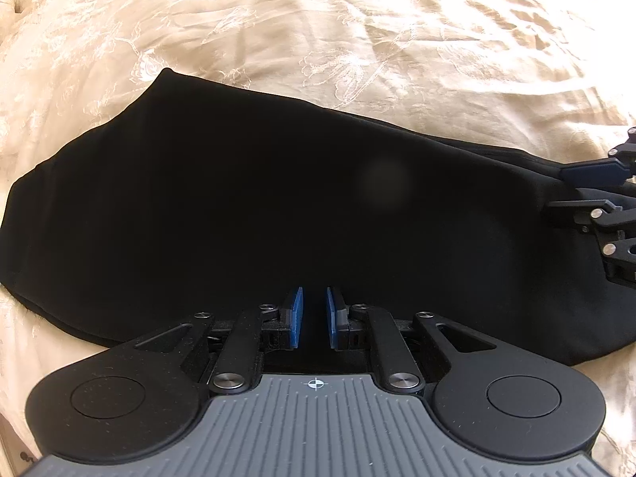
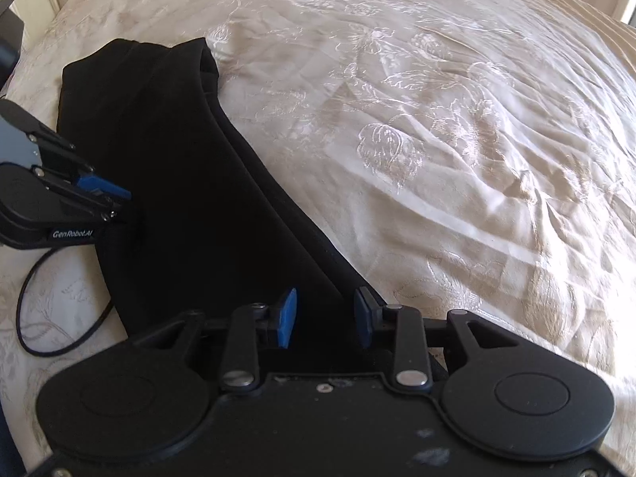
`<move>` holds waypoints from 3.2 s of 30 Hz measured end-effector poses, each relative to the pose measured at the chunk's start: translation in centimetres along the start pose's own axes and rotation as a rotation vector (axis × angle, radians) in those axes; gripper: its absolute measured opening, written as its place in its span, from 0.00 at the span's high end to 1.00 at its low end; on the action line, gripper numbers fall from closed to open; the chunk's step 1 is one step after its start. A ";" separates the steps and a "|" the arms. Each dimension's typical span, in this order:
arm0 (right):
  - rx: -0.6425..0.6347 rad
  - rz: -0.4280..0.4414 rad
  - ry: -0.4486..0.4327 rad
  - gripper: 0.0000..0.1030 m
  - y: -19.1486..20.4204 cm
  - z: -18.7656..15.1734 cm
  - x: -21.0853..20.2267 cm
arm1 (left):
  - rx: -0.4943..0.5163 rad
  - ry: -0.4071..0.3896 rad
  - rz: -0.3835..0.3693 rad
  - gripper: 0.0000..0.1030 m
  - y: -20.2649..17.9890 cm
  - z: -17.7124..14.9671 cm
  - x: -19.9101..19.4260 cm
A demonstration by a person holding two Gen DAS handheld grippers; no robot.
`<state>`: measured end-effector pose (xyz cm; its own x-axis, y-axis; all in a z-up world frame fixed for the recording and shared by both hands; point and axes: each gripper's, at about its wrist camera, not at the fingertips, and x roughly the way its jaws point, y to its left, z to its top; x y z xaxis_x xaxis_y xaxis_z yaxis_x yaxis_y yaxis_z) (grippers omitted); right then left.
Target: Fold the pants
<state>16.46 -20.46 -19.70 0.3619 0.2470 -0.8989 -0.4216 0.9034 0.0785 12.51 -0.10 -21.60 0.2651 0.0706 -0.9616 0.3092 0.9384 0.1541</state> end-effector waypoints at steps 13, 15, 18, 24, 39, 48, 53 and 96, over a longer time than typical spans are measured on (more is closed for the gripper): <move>-0.035 0.000 0.007 0.97 -0.6 0.8 0.4 | -0.004 -0.040 -0.014 0.87 -1.3 1.6 -1.6; -0.015 -0.012 0.000 0.96 -0.7 0.7 0.7 | 0.012 -0.037 -0.020 0.87 -1.8 1.9 -1.4; 0.049 -0.031 -0.023 0.95 -1.2 0.3 0.7 | 0.103 0.021 -0.001 0.87 -3.1 2.1 0.3; 0.324 -0.053 -0.111 0.78 -3.3 -1.3 -1.7 | 0.193 -0.023 0.049 0.87 -4.9 2.2 -0.6; 0.811 -0.261 -0.218 0.73 -6.3 -17.6 -15.2 | 0.483 -0.188 -0.223 0.87 -18.6 -0.1 -4.7; 0.892 -0.284 -0.203 0.73 -6.4 -22.5 -16.7 | 0.497 -0.176 -0.087 0.88 -21.7 3.2 -1.9; 0.907 -0.267 -0.203 0.67 -8.5 -23.2 -16.8 | 0.485 -0.155 -0.063 0.88 -22.1 4.2 -1.5; 1.010 -0.172 -0.287 0.62 -17.0 -24.4 -14.8 | 0.551 -0.150 -0.176 0.87 -28.0 2.6 -2.9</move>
<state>-1.99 -48.03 -18.20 0.5890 0.0424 -0.8070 0.4919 0.7735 0.3996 5.49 -27.46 -22.51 0.2812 -0.1562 -0.9469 0.7776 0.6153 0.1294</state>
